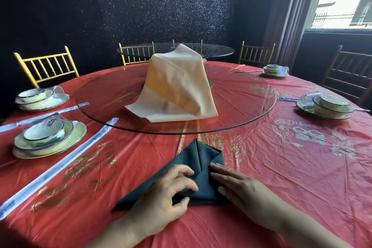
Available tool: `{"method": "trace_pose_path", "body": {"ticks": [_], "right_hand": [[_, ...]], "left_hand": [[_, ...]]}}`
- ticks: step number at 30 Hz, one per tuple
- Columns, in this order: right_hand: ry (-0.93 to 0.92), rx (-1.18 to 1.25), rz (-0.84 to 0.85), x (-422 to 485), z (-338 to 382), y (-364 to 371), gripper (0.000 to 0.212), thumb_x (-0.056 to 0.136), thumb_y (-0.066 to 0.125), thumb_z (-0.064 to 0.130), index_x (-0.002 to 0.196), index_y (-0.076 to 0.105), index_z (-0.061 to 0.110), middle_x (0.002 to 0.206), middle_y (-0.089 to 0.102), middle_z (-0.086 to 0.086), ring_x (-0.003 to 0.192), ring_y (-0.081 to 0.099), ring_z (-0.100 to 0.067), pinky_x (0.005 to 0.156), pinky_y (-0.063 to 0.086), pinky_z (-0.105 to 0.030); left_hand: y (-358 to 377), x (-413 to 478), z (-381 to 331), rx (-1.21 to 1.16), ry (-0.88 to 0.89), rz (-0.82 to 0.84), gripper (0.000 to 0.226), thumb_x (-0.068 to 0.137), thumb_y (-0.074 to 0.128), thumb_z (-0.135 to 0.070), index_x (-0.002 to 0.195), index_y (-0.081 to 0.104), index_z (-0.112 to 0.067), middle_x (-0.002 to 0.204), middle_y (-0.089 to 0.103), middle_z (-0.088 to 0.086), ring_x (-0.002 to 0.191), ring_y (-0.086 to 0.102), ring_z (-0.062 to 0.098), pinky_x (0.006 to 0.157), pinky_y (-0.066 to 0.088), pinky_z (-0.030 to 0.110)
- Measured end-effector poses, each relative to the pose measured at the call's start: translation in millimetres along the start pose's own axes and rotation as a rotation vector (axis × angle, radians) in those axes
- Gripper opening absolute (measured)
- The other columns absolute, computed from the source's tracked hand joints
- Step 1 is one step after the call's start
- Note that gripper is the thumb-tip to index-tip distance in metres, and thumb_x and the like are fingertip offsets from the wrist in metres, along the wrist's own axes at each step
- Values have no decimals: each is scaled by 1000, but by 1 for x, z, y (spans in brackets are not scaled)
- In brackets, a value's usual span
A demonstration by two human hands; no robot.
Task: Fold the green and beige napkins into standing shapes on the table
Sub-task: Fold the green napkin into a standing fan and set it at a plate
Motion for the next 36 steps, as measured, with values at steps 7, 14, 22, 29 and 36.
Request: {"method": "trace_pose_path", "body": {"ticks": [7,14,22,29,36], "right_hand": [[-67,-109,93,-2,2,5,74,92,12,62,137,43,12,148,28,9,137,7,8,111,7,-8],[-142,-215,144,-1,7,8,62,97,15,51,139,40,13,150,28,6,140,13,-1,114,4,-14],[-53,-164,308,1,-4,18,79,81,2,67,146,10,23,153,-1,16,136,-13,13,112,-7,-10],[65,-346,360,2,-19,18,96,61,-15,81,140,-21,26,148,-29,10,134,-30,1,109,-21,-17],[120,-258,321,15,-29,10,118,47,-27,86,146,-5,25,146,-16,18,133,-20,7,108,-16,-13]], "left_hand": [[1,-1,-8,69,75,-3,18,76,56,-23,91,59,-32,112,51,-25,103,51,-6,89,37,6],[1,-2,-2,58,66,-24,14,76,57,-26,88,63,-30,114,52,-24,102,52,-5,88,40,9],[13,-4,-23,315,226,31,17,75,51,-19,89,55,-27,120,55,-21,111,47,-6,89,38,13],[17,-6,-24,374,182,125,33,81,47,-32,111,60,-35,119,62,-21,108,47,-10,95,20,7],[17,-6,-18,460,179,124,30,85,42,-45,111,56,-39,118,60,-26,108,45,-14,97,21,15]]}}
Point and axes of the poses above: each hand's wrist, its own x-axis towards the middle knuckle, its own y-axis out of the palm, z = x × y, the point moved 10 cm from there along x, towards the middle knuckle
